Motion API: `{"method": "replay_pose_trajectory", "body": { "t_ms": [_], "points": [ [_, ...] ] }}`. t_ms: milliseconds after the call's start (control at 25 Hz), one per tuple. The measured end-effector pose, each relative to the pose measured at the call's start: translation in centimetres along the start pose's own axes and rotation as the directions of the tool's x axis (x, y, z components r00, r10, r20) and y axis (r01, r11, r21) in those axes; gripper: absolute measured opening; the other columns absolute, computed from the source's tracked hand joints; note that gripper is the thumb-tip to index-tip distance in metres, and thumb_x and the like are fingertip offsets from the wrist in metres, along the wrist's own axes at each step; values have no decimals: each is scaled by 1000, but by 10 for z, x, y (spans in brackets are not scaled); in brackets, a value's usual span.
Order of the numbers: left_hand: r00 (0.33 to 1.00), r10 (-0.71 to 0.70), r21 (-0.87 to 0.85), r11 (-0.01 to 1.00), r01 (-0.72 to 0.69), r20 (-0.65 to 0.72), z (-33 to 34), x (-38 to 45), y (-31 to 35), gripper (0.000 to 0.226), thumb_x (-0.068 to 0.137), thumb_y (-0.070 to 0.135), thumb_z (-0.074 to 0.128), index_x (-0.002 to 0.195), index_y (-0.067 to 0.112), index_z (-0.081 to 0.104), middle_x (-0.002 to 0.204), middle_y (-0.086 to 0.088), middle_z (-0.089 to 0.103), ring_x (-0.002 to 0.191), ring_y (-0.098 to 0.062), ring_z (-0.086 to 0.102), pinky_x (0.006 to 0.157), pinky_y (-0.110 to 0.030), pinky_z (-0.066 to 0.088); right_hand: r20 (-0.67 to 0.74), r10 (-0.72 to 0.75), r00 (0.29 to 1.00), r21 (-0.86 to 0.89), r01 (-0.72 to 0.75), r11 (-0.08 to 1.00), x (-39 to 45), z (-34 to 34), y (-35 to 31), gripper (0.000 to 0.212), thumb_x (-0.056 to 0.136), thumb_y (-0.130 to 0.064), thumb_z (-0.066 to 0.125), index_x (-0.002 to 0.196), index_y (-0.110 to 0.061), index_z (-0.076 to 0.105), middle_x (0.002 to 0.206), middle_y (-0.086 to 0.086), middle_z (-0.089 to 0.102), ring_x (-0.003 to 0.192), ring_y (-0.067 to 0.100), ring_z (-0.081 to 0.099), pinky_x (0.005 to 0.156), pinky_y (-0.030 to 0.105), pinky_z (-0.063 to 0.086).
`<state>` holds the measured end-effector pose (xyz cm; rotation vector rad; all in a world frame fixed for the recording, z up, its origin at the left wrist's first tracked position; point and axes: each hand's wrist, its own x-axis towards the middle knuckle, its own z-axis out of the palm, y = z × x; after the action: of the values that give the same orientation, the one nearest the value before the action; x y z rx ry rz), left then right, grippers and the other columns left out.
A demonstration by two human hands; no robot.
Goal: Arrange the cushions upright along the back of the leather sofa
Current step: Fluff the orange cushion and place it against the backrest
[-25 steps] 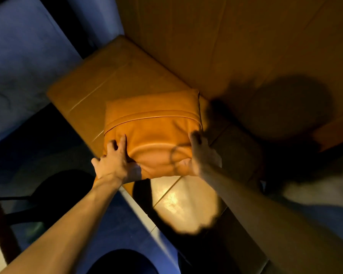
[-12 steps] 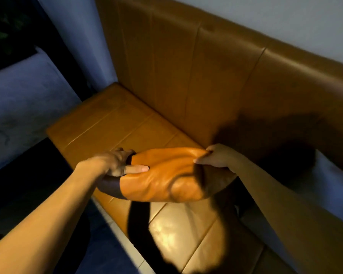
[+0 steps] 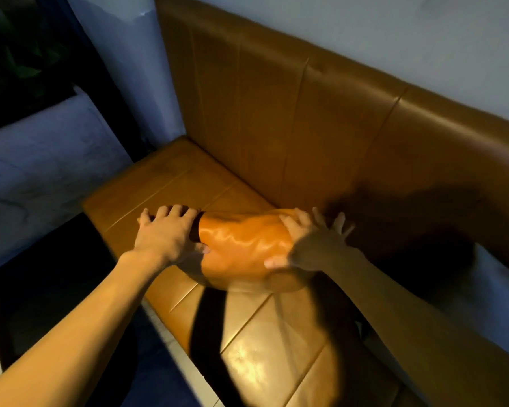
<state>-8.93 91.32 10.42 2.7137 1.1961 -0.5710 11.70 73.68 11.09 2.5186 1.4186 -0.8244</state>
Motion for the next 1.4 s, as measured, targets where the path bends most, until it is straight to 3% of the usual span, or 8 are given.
{"method": "replay_pose_trajectory", "body": {
  "t_ms": [120, 280, 480, 640, 880, 1000, 1120, 1400],
  "points": [
    [999, 30, 93, 995, -33, 30, 8, 1, -1, 112, 67, 68, 72, 152, 37, 6, 158, -1, 24, 147, -31, 16, 116, -63, 0, -138, -43, 990, -210, 13, 978, 2, 17, -1, 94, 81, -61, 62, 154, -32, 9, 157, 5, 26, 143, 37, 20, 110, 72, 8],
    [991, 85, 120, 990, -72, -106, -12, 3, 4, 92, 71, 59, 73, 146, 39, 25, 144, 0, 43, 134, -30, 36, 116, -60, 15, -255, -63, 965, -59, 50, 997, 9, 11, 10, 63, 81, -57, 64, 134, -33, 42, 132, 1, 52, 130, 35, 38, 108, 69, 21],
    [974, 187, 175, 971, -164, -125, -64, 40, 52, 95, 70, 53, 77, 148, 34, 28, 142, -7, 36, 135, -32, 30, 119, -54, 6, -157, 23, 987, 53, -15, 998, -3, -26, 59, 58, 76, -62, 67, 122, -32, 48, 122, -1, 57, 122, 30, 48, 105, 57, 29],
    [955, 295, 179, 940, -291, 7, -45, 66, 123, 98, 73, 50, 74, 153, 31, 20, 143, -8, 34, 137, -33, 27, 119, -55, 7, -69, 290, 954, 118, -281, 952, -22, -6, 111, 58, 75, -58, 71, 123, -37, 47, 131, 1, 51, 129, 41, 41, 105, 75, 18],
    [926, 288, 222, 913, -343, 246, -30, 78, 195, 121, 69, 60, 75, 152, 37, -10, 163, -3, 4, 150, -33, -8, 104, -78, -4, -40, 277, 960, 119, -270, 955, -24, 25, 153, 83, 73, -61, 67, 141, -38, 25, 147, 4, 40, 137, 42, 30, 104, 77, 15],
    [922, 341, 204, 905, -374, 181, -31, 83, 201, 97, 76, 60, 69, 152, 37, 12, 159, 0, 18, 148, -34, 7, 104, -81, -2, -72, 224, 972, 15, -223, 975, -24, 21, 142, 97, 78, -59, 66, 152, -31, 9, 156, 7, 25, 144, 38, 17, 109, 73, 6],
    [901, 408, 207, 878, -431, 148, -40, 89, 203, 82, 81, 57, 66, 148, 38, 24, 156, 2, 26, 144, -34, 17, 106, -79, 2, -154, 212, 965, 55, -205, 977, -30, 8, 146, 76, 85, -48, 66, 146, -29, 25, 148, 3, 37, 134, 34, 34, 108, 61, 20],
    [834, 529, 233, 801, -551, 156, -65, 126, 253, 86, 83, 52, 67, 151, 43, 16, 161, 6, 18, 148, -30, 10, 109, -76, 0, -151, 341, 928, 147, -320, 936, -33, 2, 174, 63, 87, -43, 65, 142, -32, 36, 141, 6, 50, 130, 36, 42, 104, 60, 27]
  ]
}}
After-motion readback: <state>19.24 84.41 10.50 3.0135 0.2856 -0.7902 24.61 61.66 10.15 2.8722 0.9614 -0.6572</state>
